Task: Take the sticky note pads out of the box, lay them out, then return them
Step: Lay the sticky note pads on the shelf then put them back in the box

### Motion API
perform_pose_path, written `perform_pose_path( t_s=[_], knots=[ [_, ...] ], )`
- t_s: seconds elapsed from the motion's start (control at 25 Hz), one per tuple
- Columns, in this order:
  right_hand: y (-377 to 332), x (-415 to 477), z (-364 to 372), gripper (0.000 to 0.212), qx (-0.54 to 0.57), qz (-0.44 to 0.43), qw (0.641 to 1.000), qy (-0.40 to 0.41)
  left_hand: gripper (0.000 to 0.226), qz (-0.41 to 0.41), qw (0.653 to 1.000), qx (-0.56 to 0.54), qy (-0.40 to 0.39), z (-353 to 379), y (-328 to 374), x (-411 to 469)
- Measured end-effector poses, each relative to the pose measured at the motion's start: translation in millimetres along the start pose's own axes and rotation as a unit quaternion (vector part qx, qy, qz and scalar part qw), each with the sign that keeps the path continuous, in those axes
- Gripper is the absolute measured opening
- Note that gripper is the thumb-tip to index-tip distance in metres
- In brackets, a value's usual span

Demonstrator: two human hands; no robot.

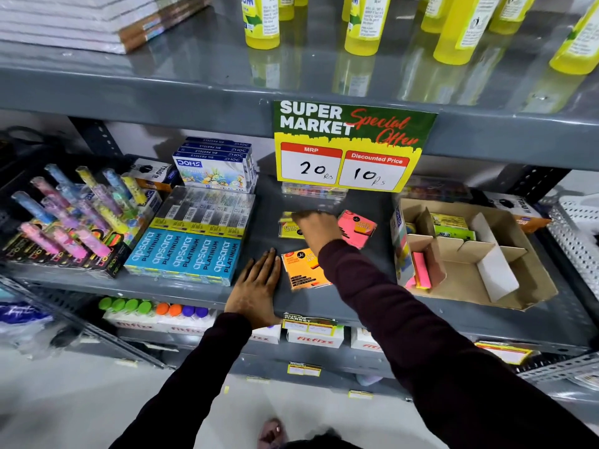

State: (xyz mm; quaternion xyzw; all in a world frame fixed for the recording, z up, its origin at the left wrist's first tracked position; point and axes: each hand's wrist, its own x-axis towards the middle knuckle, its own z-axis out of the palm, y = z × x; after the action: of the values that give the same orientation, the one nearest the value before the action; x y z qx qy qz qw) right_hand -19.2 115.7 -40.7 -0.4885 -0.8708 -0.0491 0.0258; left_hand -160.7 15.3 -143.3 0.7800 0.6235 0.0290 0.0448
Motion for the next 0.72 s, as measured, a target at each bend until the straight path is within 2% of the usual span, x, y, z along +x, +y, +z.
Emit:
perform_pose_path(
  t_s=[0.12,0.24,0.36,0.4,0.44,0.52,0.56,0.72],
  knots=[
    [-6.7,-0.6,24.0,0.036,-0.002,-0.013,0.998,-0.068,0.120,0.001,1.000,-0.006,0.010,-0.1,-0.4,-0.7],
    [1.1,-0.6,31.6,0.036,0.049,-0.005,0.997,-0.052,0.120,0.006,1.000,-0.009,0.014,-0.8,-0.7,-1.6],
    [18.6,-5.7,23.7,0.033,0.169,-0.004,0.985,-0.041,0.122,0.006,1.000,-0.009,0.015,-0.4,-1.0,-0.9],
    [23.7,-10.6,19.7,0.041,0.182,-0.022,0.980,-0.075,0.122,0.006,1.000,-0.008,0.016,-0.4,-1.1,-0.8],
    [27.8,-16.1,16.3,0.058,0.173,-0.040,0.976,-0.129,0.122,0.007,1.000,-0.007,0.015,-0.1,-1.1,-0.9],
    [34.7,-26.4,14.3,0.091,0.108,-0.060,0.965,-0.232,0.122,0.010,1.000,-0.005,0.011,0.0,-1.1,-1.1],
    [37.7,-29.4,16.1,0.099,0.084,-0.064,0.961,-0.257,0.122,0.011,1.000,-0.006,0.009,0.0,-1.3,-1.1],
    [45.9,-33.2,20.3,0.100,0.095,-0.056,0.957,-0.269,0.121,0.013,1.000,-0.008,0.003,0.6,-2.4,-0.8]
  ],
)
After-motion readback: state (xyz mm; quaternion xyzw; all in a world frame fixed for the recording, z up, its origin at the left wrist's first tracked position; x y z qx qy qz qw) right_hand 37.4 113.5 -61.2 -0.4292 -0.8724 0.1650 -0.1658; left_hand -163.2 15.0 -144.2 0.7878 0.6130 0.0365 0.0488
